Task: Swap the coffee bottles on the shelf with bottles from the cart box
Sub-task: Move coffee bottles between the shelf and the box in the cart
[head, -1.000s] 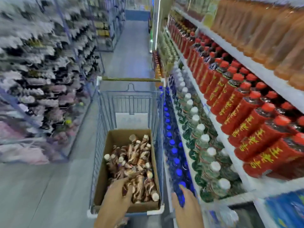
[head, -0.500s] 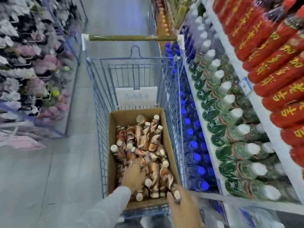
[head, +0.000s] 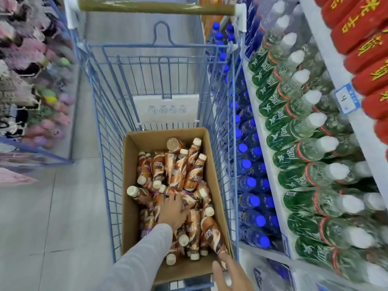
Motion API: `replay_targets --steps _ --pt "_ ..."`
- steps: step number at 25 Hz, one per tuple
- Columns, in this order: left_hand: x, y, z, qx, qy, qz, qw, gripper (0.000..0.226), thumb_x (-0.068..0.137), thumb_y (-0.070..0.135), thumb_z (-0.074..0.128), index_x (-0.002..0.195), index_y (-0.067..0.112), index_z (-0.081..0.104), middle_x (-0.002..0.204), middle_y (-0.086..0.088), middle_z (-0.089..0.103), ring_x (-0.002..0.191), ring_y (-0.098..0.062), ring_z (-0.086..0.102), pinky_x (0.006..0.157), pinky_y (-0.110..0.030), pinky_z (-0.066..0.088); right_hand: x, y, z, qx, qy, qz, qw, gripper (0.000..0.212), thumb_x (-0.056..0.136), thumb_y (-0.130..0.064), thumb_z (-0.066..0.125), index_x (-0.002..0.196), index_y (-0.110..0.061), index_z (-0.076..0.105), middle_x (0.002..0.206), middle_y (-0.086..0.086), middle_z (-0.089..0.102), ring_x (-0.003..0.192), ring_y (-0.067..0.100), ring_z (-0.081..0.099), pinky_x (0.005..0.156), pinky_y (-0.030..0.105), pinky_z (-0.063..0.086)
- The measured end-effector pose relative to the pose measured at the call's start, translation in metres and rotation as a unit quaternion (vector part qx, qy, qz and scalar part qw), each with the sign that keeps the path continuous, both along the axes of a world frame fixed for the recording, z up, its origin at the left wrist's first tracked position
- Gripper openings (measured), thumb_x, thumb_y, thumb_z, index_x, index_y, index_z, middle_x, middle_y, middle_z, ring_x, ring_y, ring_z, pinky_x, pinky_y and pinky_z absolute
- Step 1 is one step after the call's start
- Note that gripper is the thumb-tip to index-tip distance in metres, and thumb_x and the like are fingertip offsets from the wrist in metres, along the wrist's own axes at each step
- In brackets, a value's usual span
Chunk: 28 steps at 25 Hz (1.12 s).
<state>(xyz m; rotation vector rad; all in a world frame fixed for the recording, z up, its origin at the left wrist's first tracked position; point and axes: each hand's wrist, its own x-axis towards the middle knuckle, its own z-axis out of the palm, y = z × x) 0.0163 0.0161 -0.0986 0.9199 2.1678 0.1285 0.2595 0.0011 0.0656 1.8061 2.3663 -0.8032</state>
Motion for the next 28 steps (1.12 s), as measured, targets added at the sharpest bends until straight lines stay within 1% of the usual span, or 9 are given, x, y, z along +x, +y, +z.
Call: replay_targets --steps 1,2,5,9,13,17,20,24,28 --pt "-0.002 -0.006 0.016 0.03 -0.044 0.064 0.997 0.066 0.091 0.058 0.058 0.142 0.018 0.045 0.146 -0.005 0.046 0.132 -0.027 0.046 0.113 -0.041 0.036 -0.007 0.007 0.006 -0.133 0.076 0.014 0.988 0.024 0.089 -0.044 0.066 0.108 -0.056 0.057 0.11 -0.015 0.069 0.093 0.003 0.067 0.079 -0.007 0.034" --pt "-0.005 -0.012 0.037 0.06 -0.097 0.139 0.984 0.071 0.088 0.057 0.064 0.144 0.018 0.046 0.145 -0.001 0.047 0.133 -0.024 0.046 0.111 -0.037 0.038 -0.03 0.022 0.016 -0.188 0.061 -0.051 0.979 0.021 0.093 -0.046 0.062 0.115 -0.046 0.061 0.119 -0.012 0.066 0.103 0.005 0.062 0.081 0.0 0.039" --pt "-0.013 -0.044 0.11 0.122 -0.236 0.319 0.91 0.065 0.078 0.055 0.079 0.133 0.03 0.057 0.13 0.016 0.057 0.124 -0.012 0.055 0.102 -0.029 0.043 -0.082 0.061 -0.004 -0.221 0.065 -0.047 0.972 0.041 0.096 -0.048 0.056 0.135 -0.036 0.051 0.135 -0.012 0.058 0.12 0.009 0.057 0.101 0.026 0.045" --pt "-0.026 -0.084 0.169 0.147 -0.26 0.464 0.834 0.04 0.069 0.039 0.089 0.104 0.035 0.07 0.093 0.01 0.078 0.093 -0.01 0.071 0.085 -0.033 0.057 -0.185 0.105 -0.061 -0.238 0.129 -0.065 0.96 0.048 0.096 -0.032 0.06 0.141 -0.025 0.043 0.139 -0.005 0.055 0.128 0.017 0.053 0.105 0.035 0.043" --pt "-0.041 -0.106 0.186 0.155 -0.276 0.538 0.782 0.055 0.067 0.027 0.092 0.116 0.024 0.069 0.103 -0.001 0.077 0.1 -0.025 0.07 0.088 -0.046 0.059 -0.258 0.135 -0.124 -0.25 0.038 -0.085 0.964 0.049 0.096 -0.026 0.057 0.138 -0.007 0.042 0.146 0.014 0.046 0.132 0.035 0.047 0.108 0.041 0.036" --pt "-0.046 -0.115 0.183 0.152 -0.282 0.545 0.774 0.063 0.057 0.043 0.084 0.117 0.026 0.071 0.102 0.001 0.077 0.101 -0.026 0.071 0.09 -0.051 0.058 -0.276 0.125 -0.165 -0.231 0.012 -0.119 0.966 0.063 0.089 -0.027 0.068 0.14 -0.005 0.038 0.149 0.017 0.032 0.132 0.039 0.042 0.111 0.041 0.035" --pt "-0.047 -0.114 0.18 0.156 -0.287 0.55 0.769 0.055 0.063 0.039 0.083 0.115 0.029 0.07 0.1 0.003 0.078 0.099 -0.022 0.071 0.085 -0.043 0.06 -0.276 0.119 -0.175 -0.211 0.01 -0.132 0.968 0.069 0.088 -0.024 0.07 0.144 -0.001 0.036 0.15 0.017 0.028 0.132 0.038 0.042 0.11 0.039 0.036" --pt "-0.045 -0.112 0.179 0.152 -0.276 0.552 0.772 0.034 0.08 0.026 0.079 0.108 0.036 0.064 0.103 0.006 0.072 0.098 -0.017 0.066 0.071 -0.033 0.057 -0.28 0.112 -0.182 -0.225 0.061 -0.161 0.959 0.077 0.083 -0.021 0.076 0.14 0.0 0.03 0.144 0.019 0.036 0.128 0.039 0.046 0.104 0.04 0.041" --pt "-0.043 -0.109 0.186 0.169 -0.286 0.535 0.777 0.028 0.082 0.03 0.078 0.105 0.037 0.064 0.103 0.005 0.072 0.097 -0.019 0.069 0.078 -0.037 0.06 -0.265 0.116 -0.161 -0.304 0.149 -0.2 0.92 0.086 0.085 -0.017 0.075 0.149 0.0 0.021 0.145 0.016 0.048 0.133 0.033 0.047 0.11 0.037 0.036"
